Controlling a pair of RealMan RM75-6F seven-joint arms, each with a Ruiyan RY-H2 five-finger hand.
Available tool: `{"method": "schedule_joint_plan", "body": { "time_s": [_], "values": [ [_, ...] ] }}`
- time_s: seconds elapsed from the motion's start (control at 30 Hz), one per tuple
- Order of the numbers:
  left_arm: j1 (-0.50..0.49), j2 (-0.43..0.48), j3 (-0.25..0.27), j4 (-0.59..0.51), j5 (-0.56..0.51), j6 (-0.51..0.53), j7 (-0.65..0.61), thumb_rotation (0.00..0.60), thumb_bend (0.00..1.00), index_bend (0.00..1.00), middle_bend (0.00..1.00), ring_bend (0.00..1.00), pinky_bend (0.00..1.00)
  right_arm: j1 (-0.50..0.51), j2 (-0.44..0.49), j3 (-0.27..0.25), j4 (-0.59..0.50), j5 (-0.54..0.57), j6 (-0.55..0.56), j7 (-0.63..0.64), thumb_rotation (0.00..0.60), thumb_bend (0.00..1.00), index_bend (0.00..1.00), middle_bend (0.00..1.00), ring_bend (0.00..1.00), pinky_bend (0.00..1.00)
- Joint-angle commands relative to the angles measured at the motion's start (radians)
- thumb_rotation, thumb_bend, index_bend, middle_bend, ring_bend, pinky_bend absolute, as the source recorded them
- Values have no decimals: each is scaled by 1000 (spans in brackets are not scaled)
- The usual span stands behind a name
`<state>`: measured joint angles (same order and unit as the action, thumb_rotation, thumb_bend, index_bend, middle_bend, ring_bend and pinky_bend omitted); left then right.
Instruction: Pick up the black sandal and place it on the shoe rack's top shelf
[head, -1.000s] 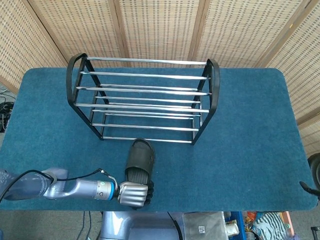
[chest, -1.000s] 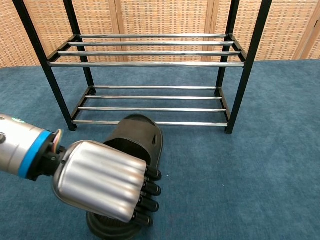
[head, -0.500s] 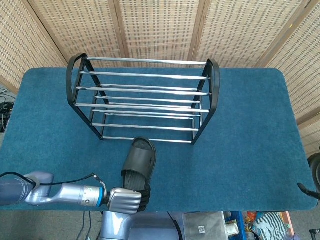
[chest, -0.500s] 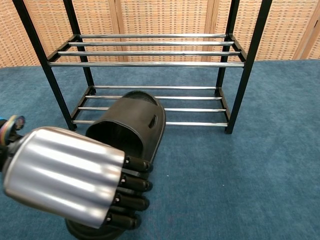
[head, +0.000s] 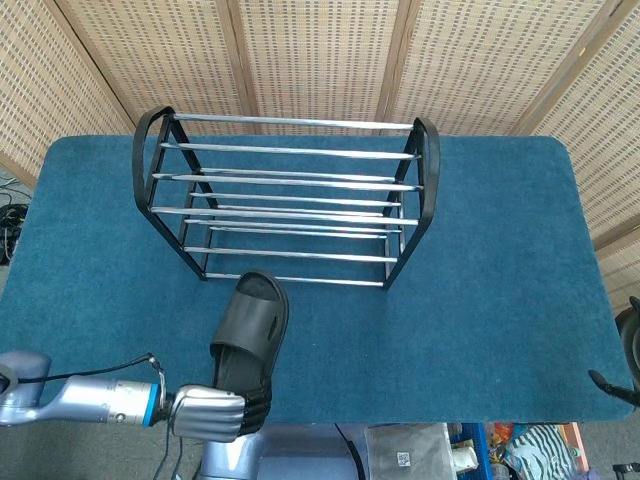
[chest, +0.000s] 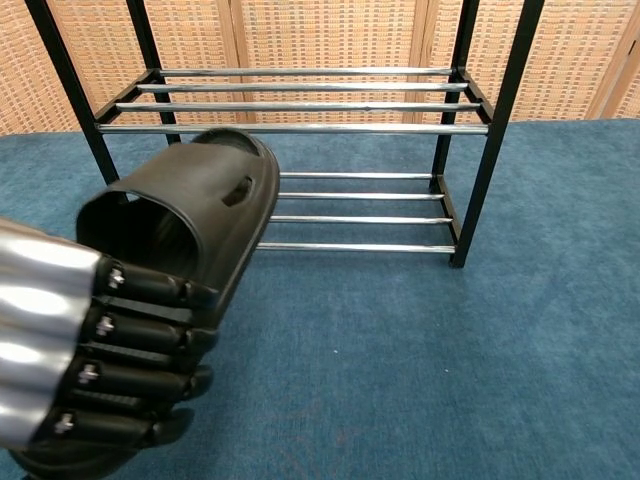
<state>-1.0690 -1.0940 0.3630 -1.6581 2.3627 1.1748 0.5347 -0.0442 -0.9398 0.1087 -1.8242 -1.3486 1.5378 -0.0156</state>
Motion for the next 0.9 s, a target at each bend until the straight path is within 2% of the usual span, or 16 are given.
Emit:
{"method": "schedule_joint_plan", "body": {
  "time_s": [0.03,0.23,0.53,0.7,0.9],
  "values": [
    [22,26,2,-7,22,52,-9,600,253,709,593,502,485,0,-4,-4,-8,-9,4,-14,600,0,0,0,0,0],
    [34,45,-57,34,-13,117,-70,600,252,709,593,501,485,1,-13,-12,-14,-15,1,-36,600,0,0,0,0,0],
    [6,11,-145,213,-56,195,-268,600,253,709,593,501,485,9,-16,0,-7,17,-13,-36,600,0,0,0,0,0],
    [-45,-54,-175,408,-38,239,-426,600,248,709,593,501,485,17,-21,7,-3,40,-26,-46,600,0,0,0,0,0],
    [-83,-123,-190,588,-42,255,-546,600,242,709,586,500,485,30,-34,30,7,93,-34,-78,600,0,0,0,0,0]
  ]
}}
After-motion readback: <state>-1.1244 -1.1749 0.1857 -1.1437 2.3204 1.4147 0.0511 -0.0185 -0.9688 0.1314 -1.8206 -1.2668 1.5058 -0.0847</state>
